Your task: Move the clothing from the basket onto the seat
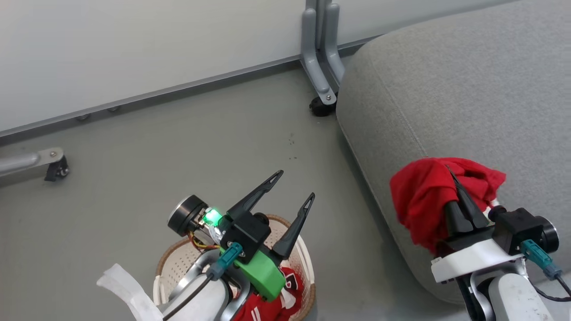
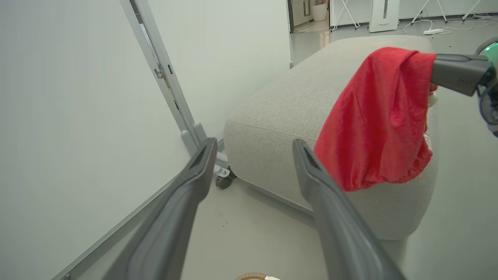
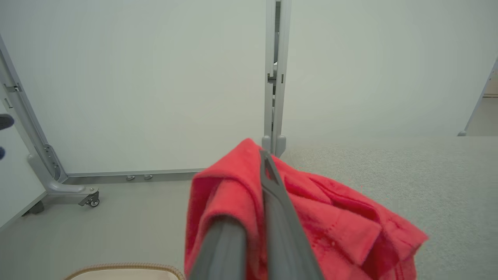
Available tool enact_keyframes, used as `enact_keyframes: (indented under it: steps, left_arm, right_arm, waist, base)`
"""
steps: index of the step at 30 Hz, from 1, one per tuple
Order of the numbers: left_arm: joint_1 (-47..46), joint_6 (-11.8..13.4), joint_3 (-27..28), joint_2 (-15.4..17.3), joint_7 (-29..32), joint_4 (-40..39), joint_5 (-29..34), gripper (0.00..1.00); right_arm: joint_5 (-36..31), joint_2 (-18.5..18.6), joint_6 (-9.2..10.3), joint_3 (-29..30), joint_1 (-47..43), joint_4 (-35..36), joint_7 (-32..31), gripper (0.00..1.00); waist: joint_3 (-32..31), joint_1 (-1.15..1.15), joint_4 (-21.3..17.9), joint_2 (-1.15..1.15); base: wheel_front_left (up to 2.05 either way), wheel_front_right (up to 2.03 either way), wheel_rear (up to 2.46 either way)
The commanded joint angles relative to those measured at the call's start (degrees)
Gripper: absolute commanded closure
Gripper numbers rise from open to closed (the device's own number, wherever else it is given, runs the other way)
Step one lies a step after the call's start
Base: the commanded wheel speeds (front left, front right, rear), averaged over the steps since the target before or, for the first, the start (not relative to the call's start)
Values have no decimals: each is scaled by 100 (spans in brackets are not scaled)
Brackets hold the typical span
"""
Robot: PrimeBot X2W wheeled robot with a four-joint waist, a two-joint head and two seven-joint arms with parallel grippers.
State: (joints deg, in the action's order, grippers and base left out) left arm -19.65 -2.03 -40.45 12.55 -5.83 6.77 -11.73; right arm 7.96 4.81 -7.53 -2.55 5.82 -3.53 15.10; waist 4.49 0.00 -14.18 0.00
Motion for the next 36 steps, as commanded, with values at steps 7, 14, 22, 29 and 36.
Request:
enact_keyframes:
  steps: [7, 14, 22, 29, 36]
  left_arm:
    - [-294, -72, -59, 71, 62, -2, 12, 0]
    - [-427, -183, -149, 108, 207, 48, -71, 0]
    - [-559, -339, -309, 92, 394, 100, -238, 0]
    - [-686, -423, -367, 134, 605, 143, -473, 0]
    - [-906, -359, -388, 302, 920, -45, -335, 0]
  right_arm:
    - [20, -52, 8, 13, -37, 186, 10, 100]
    - [85, -131, 8, 5, -47, 336, 10, 100]
    - [113, -188, 8, 249, -123, 573, 10, 100]
    - [190, -190, 8, 539, 615, 712, 10, 100]
    - [52, 150, 9, 947, 2225, 814, 10, 100]
  waist:
    - [499, 0, -968, 0]
    - [803, 0, -1512, 0]
    - [1114, 0, -1728, 0]
    - [1659, 0, -1769, 0]
    - [2524, 0, -1571, 0]
  base:
    - [0, 0, 0]
    - [0, 0, 0]
    - [0, 0, 0]
    - [0, 0, 0]
    - [0, 0, 0]
